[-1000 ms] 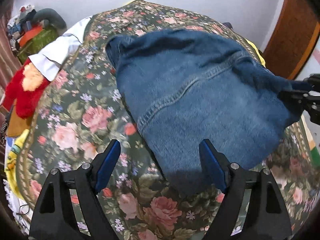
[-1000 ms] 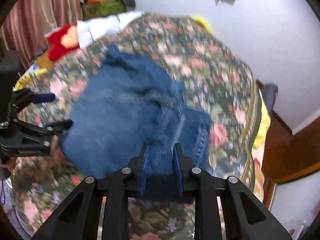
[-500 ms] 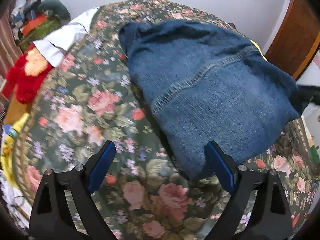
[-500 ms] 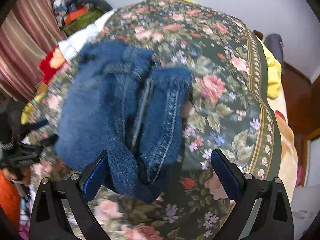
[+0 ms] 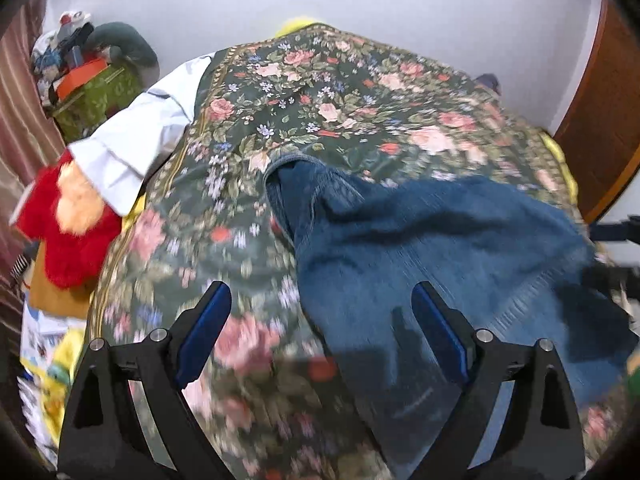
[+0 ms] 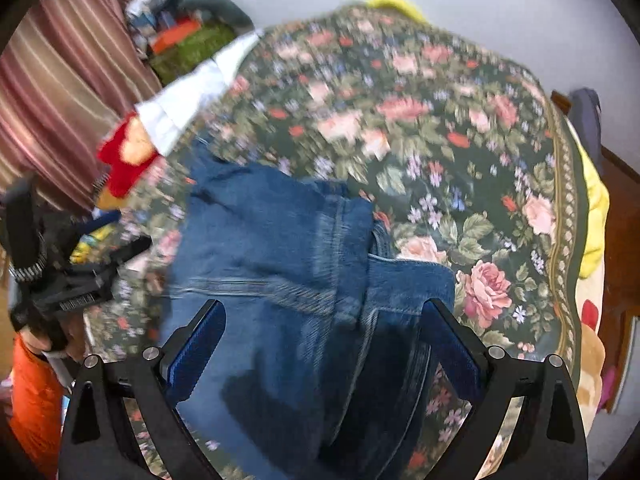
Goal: Fold large clothes
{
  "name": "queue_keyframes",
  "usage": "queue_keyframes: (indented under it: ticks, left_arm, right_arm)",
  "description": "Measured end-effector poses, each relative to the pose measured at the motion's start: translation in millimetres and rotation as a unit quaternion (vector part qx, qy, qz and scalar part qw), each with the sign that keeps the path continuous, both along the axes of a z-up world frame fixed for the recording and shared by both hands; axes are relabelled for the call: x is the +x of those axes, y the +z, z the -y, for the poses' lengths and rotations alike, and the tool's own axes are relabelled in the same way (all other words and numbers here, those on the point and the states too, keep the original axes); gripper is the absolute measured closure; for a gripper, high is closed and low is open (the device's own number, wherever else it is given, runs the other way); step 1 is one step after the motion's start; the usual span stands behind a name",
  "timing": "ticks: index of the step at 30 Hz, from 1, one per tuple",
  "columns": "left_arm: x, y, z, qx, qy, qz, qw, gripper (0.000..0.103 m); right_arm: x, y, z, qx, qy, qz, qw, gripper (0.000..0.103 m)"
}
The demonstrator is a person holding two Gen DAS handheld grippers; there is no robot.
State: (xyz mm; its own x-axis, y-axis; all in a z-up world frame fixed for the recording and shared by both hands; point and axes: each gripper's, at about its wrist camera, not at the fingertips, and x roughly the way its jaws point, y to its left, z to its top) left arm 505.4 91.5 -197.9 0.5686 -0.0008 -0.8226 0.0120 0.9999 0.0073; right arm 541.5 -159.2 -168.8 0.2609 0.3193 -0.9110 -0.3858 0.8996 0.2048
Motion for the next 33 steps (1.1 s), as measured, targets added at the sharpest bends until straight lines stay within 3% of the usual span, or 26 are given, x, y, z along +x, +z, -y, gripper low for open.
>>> queue_keyframes:
  ticks: [4,9,14,21,28,33]
  left_arm:
    - [45,-25,-11,-0.001,0.040,-0.029,0.9988,0.011]
    - [82,-50,-30,-0.045,0.070,-0.065,0.9944,0.010]
    - [85,-50,-34,-0.041,0.084,-0.064,0.9936,0.009]
    - [57,-8,-35,0.006,0.073,-0.032,0.9968,0.010]
    - [-7,44,-34,-0.026,0.023,0.016,0.9993,0.010]
    - [-51,54,-31,-0.045,0.008,0.030,0.9985,0.010]
  right_arm:
    - [16,-34,10,-0.029,0.003,-0.027,0.999,0.005]
    - [17,-37,25,-0.007,0.017,-0.023,1.000,0.005]
    - [14,-40,41,0.018,0.003,-0.025,1.000,0.005]
    - [4,-42,62,0.040,-0.030,-0.051,0.997,0.005]
    - [-22,2,56,0.015,-0.028,0.004,0.999,0.005]
    - [-38,28,55,0.019,-0.029,0.020,0.999,0.005]
